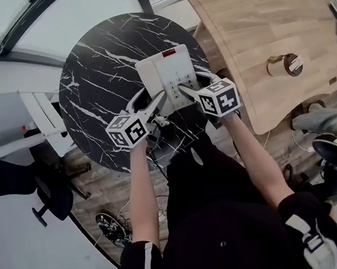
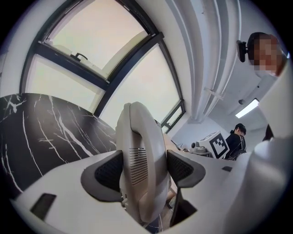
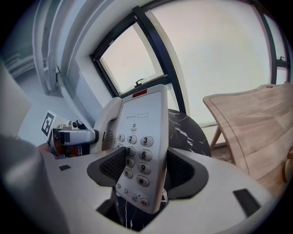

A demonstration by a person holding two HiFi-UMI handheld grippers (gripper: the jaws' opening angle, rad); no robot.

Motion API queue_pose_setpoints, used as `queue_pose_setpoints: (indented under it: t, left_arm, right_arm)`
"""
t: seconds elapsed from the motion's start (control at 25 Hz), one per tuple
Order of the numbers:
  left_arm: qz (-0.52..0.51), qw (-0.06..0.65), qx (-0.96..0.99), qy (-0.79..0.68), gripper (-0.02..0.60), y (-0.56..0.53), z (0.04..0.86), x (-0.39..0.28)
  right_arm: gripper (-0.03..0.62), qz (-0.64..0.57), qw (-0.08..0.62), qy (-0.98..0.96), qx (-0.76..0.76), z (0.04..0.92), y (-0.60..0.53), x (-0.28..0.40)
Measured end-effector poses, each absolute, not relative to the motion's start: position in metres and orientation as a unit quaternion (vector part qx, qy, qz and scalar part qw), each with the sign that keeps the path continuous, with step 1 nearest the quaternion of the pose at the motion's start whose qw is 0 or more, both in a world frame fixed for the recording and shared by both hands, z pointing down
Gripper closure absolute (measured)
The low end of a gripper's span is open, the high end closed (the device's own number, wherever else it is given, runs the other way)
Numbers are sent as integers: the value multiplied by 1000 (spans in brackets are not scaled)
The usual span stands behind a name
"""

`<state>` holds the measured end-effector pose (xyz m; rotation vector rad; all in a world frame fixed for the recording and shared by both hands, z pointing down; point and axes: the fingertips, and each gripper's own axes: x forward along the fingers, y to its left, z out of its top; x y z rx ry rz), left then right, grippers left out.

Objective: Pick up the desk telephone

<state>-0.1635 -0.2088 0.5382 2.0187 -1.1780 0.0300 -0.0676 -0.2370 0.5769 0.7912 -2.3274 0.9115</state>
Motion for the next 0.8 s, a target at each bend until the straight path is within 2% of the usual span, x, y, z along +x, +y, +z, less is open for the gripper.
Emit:
queue_pose_setpoints:
  t: [0.8]
  left_arm:
    - [-36,240,812,-531,264,-244,373,-201]
  right_arm:
    - [298,205,163,-929,260,411,-294,-113]
